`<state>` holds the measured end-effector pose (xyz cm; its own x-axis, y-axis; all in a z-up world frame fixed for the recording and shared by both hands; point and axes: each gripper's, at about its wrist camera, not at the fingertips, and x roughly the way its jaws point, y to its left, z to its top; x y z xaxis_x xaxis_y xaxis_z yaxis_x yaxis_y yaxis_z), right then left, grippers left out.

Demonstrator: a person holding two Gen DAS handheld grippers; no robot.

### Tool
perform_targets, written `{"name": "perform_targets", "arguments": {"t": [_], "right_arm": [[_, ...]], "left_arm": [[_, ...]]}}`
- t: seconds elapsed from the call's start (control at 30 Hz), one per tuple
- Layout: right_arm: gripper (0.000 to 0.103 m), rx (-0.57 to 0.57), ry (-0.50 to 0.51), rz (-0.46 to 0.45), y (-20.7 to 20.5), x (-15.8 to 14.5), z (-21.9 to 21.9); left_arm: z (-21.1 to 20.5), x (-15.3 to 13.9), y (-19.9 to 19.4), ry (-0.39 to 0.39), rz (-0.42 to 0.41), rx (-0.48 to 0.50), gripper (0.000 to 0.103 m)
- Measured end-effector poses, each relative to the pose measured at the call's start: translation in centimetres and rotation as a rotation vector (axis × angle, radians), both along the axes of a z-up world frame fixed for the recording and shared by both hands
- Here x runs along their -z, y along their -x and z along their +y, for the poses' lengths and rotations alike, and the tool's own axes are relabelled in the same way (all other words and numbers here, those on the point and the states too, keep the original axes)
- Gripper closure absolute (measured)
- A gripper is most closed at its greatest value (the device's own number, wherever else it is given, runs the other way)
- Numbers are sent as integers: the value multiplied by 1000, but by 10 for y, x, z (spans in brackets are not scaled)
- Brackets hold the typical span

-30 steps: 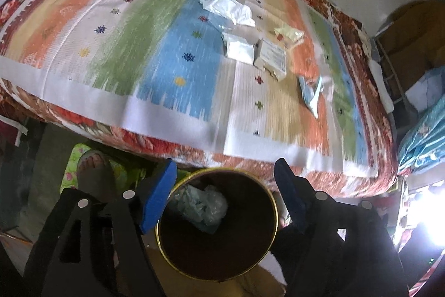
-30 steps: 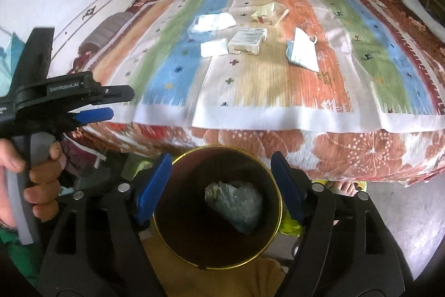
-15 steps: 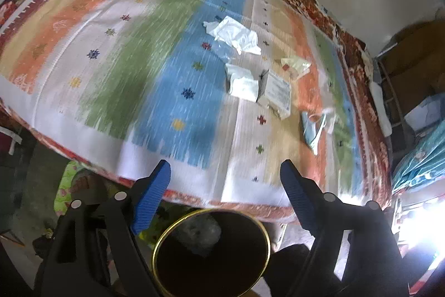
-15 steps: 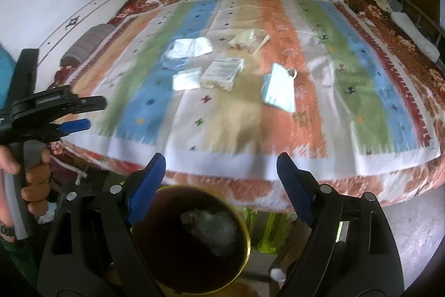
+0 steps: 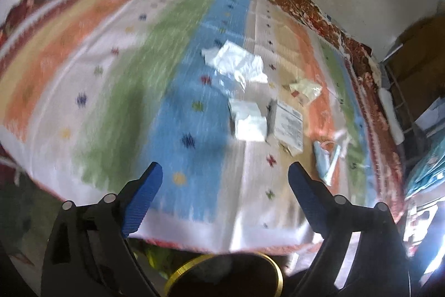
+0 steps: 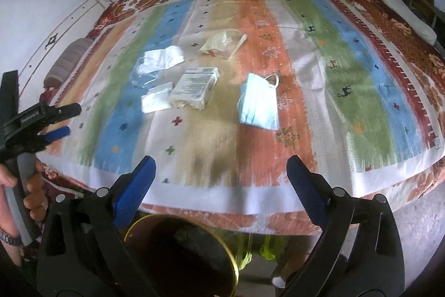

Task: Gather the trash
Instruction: 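Reach the right tool to the blue face mask while the left tool reaches the clear plastic cup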

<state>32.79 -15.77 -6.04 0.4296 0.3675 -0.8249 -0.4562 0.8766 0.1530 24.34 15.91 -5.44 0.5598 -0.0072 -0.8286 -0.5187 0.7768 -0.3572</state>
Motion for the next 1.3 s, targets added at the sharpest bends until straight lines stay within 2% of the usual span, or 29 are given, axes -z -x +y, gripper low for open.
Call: {"name": "perform_targets", "arguments": {"t": [0.13, 0.27, 0.4, 0.57, 0.77, 0.97, 1.13, 1.23, 1.3], "right_arm": [[9, 16, 21, -13, -16, 12, 3], [9, 10, 57, -68, -29, 24, 11], [9, 6, 43, -98, -43, 28, 14], [9, 9, 47, -80, -61, 41, 14], [9, 26, 36, -51, -83, 54, 13], [19, 32, 53, -25, -106, 69, 18], [33, 33, 57, 1, -121, 80, 23], [41, 20, 66, 9, -128, 85, 29], [44, 10, 75, 13, -130, 89, 33]], "left_arm": [[8, -3, -19, -77, -12, 25, 10], [24, 5, -36, -45, -7, 11, 8], [34, 19, -54, -14, 4, 10, 7], [38, 31, -75, -25, -8, 48, 7], [59, 49, -95, 16, -36, 39, 7], [77, 69, -113, 24, -47, 44, 7], [81, 77, -128, 90, -101, 38, 8], [74, 83, -143, 78, -92, 78, 9], [69, 87, -153, 36, -75, 111, 9]]}}
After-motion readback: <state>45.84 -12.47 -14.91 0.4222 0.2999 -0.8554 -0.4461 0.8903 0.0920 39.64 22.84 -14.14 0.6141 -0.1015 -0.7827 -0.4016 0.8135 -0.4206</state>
